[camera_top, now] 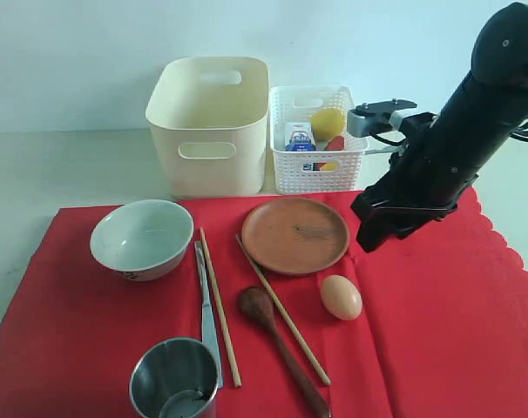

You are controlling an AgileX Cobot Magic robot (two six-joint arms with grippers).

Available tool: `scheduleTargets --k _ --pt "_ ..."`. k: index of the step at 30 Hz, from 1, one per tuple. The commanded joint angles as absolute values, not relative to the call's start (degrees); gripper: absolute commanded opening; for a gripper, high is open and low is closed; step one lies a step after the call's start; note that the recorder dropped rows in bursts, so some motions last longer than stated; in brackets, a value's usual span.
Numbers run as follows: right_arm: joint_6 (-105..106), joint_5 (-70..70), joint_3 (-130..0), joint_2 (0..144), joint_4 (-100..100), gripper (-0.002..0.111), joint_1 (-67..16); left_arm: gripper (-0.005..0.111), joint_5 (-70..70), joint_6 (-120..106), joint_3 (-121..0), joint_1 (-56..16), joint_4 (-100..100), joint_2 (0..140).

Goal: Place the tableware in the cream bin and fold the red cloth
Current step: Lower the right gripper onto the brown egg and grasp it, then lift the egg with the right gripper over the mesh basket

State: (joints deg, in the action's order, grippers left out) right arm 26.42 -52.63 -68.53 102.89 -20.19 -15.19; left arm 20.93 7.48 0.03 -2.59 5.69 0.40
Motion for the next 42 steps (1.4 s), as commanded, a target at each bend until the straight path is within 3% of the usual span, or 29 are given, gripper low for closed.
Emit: scheduleTargets --k 1,7,17,28,31,35,42 --pt "26.90 -52.77 -68.50 103.77 -20.91 0.054 -15.30 0.000 20.45 7.45 0.00 -2.56 5.58 0.00" --pt "26.90 -52.77 -68.50 108.46 -20.73 0.054 -16.45 0.000 20.45 7.45 0.00 -2.56 5.58 0.00" --pt "25.15 -47.34 -68.50 111.80 -16.69 0.054 -25.26 0.000 20.45 7.45 0.00 -2.56 5.58 0.00" --pt "16.09 -45.27 -68.50 114.89 -7.67 0.053 -25.96 0.000 20.45 7.45 0.00 -2.56 5.58 0.00" --pt "16.09 -45.14 -68.50 114.89 -7.53 0.039 -25.96 0.000 20.45 7.45 0.00 -2.56 5.58 0.00" --pt "16.31 -45.55 -68.50 114.66 -7.53 0.002 -25.96 0.000 20.45 7.45 0.00 -2.56 5.58 0.00" --pt "16.36 -48.93 -70.60 108.75 -5.56 0.000 -25.96 0.000 20.45 7.45 0.00 -2.56 5.58 0.00"
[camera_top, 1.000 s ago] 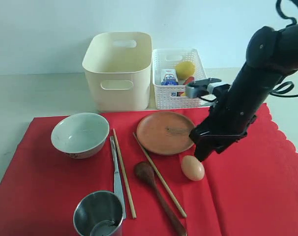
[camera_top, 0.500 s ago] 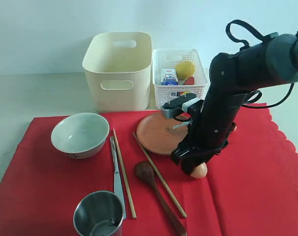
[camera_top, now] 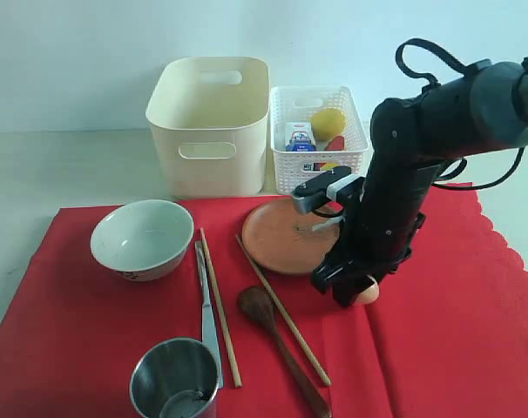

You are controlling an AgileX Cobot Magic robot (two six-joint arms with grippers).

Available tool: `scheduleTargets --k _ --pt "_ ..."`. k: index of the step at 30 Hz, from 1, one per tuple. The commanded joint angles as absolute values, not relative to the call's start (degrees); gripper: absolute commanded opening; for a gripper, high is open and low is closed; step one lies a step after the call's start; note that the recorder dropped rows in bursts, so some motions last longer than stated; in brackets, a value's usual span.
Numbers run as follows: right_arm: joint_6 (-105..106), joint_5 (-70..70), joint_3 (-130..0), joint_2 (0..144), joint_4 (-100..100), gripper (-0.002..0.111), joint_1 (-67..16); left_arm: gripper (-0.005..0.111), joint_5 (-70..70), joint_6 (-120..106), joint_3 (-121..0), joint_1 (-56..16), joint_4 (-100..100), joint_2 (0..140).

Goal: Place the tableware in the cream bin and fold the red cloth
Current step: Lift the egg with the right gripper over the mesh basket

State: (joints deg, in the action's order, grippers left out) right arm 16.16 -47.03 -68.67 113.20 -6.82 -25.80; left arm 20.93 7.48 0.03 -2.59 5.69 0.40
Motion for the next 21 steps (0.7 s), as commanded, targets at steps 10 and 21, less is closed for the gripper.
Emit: scheduleTargets --k 10,21 --pt "16.36 -41.88 -75.72 100.95 -3.71 0.000 -25.96 0.000 20.45 7.45 0.00 -2.56 5.58 0.00" --pt "14.78 -38.59 -89.70 109.97 -5.84 0.000 -20.81 0.000 20.45 7.45 0.00 -2.56 5.58 0.00"
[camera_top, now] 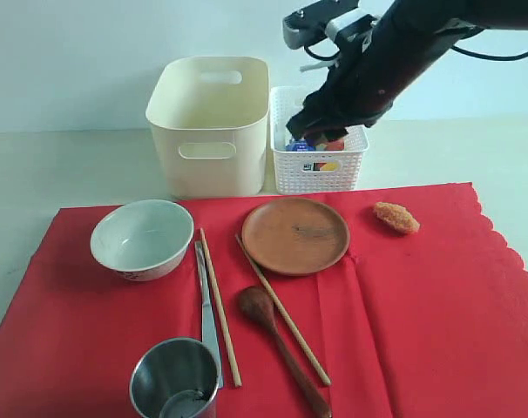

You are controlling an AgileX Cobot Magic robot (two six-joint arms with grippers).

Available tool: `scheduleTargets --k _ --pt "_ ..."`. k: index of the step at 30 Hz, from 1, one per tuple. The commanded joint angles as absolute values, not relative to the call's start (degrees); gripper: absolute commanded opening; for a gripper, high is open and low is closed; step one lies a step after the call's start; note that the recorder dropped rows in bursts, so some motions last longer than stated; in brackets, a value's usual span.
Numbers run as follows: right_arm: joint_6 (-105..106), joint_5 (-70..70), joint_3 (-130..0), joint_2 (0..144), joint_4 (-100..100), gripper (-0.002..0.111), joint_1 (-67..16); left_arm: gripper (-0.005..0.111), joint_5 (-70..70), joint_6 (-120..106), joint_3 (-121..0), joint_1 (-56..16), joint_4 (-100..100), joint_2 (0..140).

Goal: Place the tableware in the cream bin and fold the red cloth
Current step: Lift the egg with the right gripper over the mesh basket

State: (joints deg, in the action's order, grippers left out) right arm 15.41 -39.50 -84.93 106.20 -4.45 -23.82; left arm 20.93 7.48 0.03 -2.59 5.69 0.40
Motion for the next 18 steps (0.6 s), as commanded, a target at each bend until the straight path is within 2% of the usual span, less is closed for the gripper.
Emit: scheduleTargets --k 1,12,18 --pt "14.91 -38.59 -91.82 112.12 -7.52 0.000 -19.52 0.000 20.45 7.45 0.00 -2.56 5.58 0.00" --pt "20.68 -37.99 -109.11 128.31 -16.41 0.000 -15.23 0.000 20.45 7.45 0.00 -2.56 5.58 0.00" --pt "25.67 -37.87 -109.69 133.00 -19.17 0.000 -15.23 0.000 20.45 7.45 0.00 -2.56 5.58 0.00"
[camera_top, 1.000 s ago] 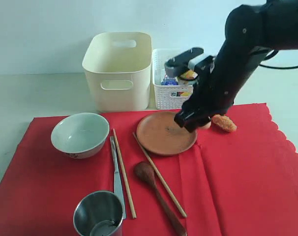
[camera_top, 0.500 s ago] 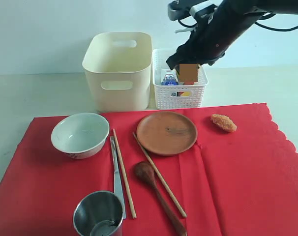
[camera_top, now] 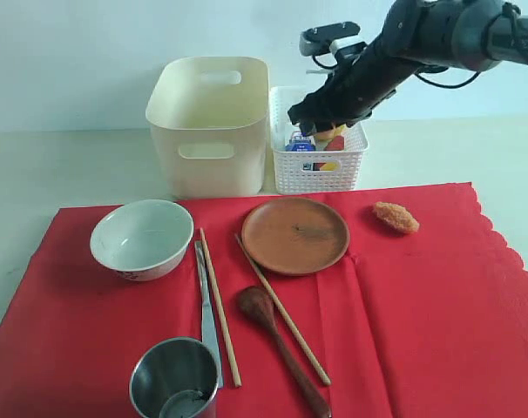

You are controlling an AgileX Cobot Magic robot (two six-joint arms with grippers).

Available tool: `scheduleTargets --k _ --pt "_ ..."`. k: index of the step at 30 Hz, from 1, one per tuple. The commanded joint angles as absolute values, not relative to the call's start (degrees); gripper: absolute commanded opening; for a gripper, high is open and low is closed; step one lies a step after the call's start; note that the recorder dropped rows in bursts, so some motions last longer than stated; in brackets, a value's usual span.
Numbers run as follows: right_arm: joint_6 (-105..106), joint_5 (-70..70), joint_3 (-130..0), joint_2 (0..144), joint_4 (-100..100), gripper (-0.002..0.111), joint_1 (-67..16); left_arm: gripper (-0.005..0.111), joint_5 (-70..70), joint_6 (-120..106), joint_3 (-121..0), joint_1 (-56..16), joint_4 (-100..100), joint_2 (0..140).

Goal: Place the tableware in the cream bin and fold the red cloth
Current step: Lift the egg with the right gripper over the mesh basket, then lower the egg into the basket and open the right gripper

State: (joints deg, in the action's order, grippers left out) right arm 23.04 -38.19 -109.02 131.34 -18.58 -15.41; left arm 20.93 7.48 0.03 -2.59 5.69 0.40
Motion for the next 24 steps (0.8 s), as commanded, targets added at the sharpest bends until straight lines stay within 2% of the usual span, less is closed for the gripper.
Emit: scheduleTargets --k 1,5,12,15,20,24 --pt "25.82 -37.99 -109.69 133.51 -19.06 0.000 -15.23 0.000 20.45 7.45 0.00 -2.56 5.58 0.00" --pt "25.82 -37.87 -109.69 134.67 -18.62 0.010 -15.23 0.000 20.45 7.45 0.00 -2.56 5.58 0.00" --pt "25.82 -37.87 -109.69 134.78 -17.93 0.044 -15.23 0.000 20.45 7.45 0.00 -2.56 5.58 0.00" --pt "25.46 -37.87 -109.69 134.67 -17.93 0.053 -15.23 0.000 20.45 7.45 0.00 -2.56 5.58 0.00" --pt "25.43 -39.59 -109.69 134.02 -17.93 0.065 -15.23 0.000 20.45 7.45 0.00 -2.56 5.58 0.00" --pt "23.85 -43.65 -109.69 131.61 -17.93 0.068 -15.23 0.000 20.45 7.45 0.00 -2.56 5.58 0.00"
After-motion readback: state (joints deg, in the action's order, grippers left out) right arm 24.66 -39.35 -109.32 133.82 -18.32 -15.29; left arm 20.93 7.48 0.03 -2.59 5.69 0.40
